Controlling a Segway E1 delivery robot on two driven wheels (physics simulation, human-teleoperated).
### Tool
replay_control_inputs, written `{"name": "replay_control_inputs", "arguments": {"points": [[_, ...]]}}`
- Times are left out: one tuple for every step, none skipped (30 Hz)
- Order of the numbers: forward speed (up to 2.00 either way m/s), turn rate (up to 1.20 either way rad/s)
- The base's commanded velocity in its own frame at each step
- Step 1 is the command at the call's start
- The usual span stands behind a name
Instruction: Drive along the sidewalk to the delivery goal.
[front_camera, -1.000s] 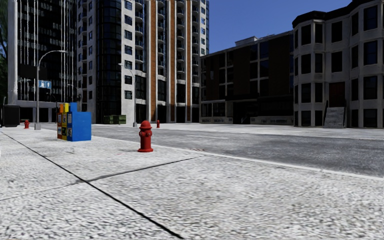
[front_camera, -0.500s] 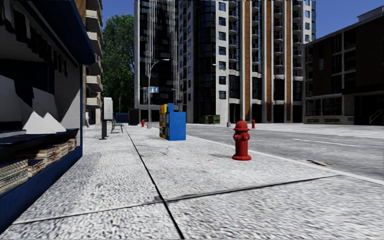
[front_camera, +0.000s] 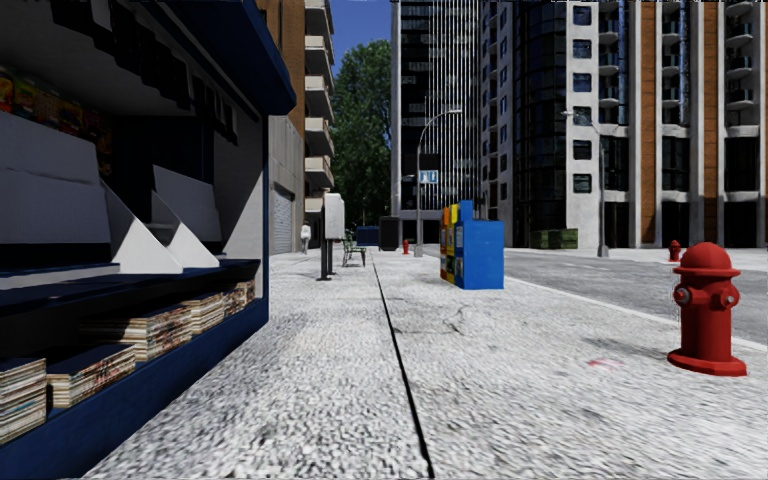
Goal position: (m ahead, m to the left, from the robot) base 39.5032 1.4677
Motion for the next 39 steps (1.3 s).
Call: {"name": "replay_control_inputs", "arguments": {"points": [[2.0, 0.6], [2.0, 0.32], [2.0, 0.12], [2.0, 0.04], [2.0, 0.0], [2.0, 0.0], [2.0, 0.0], [2.0, 0.0], [2.0, 0.0], [2.0, 0.0], [2.0, 0.0], [2.0, -1.04], [2.0, -1.04], [2.0, -1.2], [2.0, -1.2], [2.0, -1.2], [2.0, -1.2], [2.0, -1.2], [2.0, -1.2], [2.0, -1.2], [2.0, -1.2], [2.0, -1.2], [2.0, -0.89], [2.0, 0.0], [2.0, 0.0], [2.0, 0.0], [2.0, 0.0], [2.0, 0.0], [2.0, 0.0], [2.0, 0.0], [2.0, 0.0], [2.0, 0.0], [2.0, 0.0], [2.0, 0.0], [2.0, 0.0], [2.0, 0.0], [2.0, 0.0], [2.0, 0.0], [2.0, 0.25]]}}
